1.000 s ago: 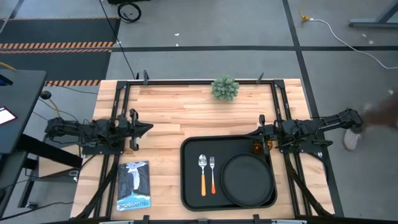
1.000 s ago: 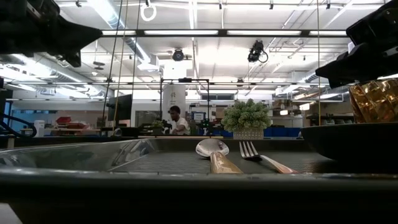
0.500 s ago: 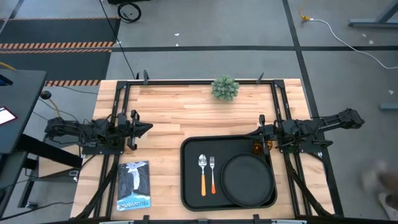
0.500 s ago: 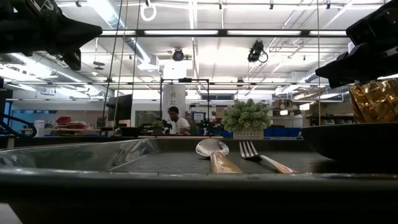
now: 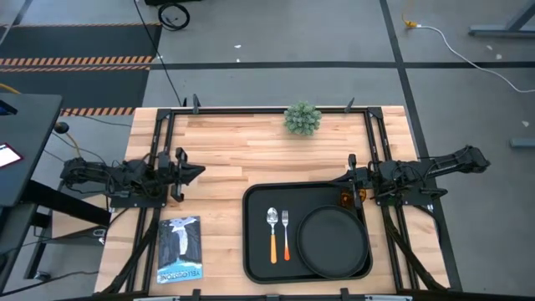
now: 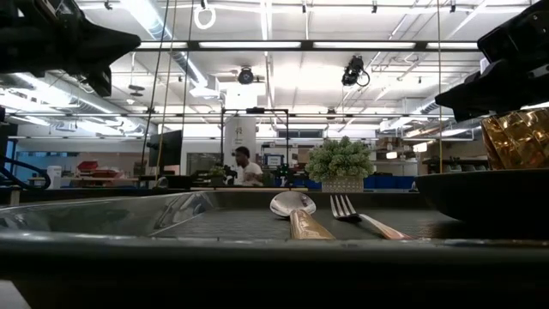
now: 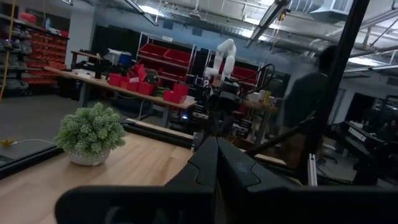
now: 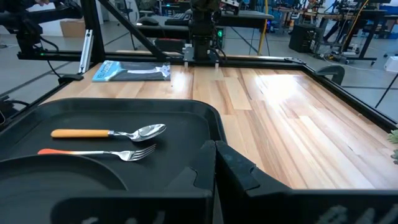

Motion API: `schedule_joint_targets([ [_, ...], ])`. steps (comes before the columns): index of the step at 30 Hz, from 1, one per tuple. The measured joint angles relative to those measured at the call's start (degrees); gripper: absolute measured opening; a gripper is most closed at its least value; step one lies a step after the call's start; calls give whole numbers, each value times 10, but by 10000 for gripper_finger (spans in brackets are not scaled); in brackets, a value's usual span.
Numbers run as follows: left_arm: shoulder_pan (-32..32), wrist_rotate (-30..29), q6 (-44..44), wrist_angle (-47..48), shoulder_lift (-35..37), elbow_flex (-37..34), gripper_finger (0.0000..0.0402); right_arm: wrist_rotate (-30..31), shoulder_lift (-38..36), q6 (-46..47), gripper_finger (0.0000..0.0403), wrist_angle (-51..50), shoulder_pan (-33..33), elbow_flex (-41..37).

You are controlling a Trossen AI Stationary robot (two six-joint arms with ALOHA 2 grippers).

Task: Pick and place plate/cup/fork/spoon on tray
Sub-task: Return to Home Position

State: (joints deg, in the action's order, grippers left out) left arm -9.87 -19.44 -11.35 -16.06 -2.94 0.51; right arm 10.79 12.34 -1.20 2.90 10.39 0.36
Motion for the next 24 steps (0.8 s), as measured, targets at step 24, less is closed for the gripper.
schedule_joint_targets([
  [24, 13, 13, 43, 114, 28, -1, 9, 0, 0, 0, 16, 4, 0, 0],
])
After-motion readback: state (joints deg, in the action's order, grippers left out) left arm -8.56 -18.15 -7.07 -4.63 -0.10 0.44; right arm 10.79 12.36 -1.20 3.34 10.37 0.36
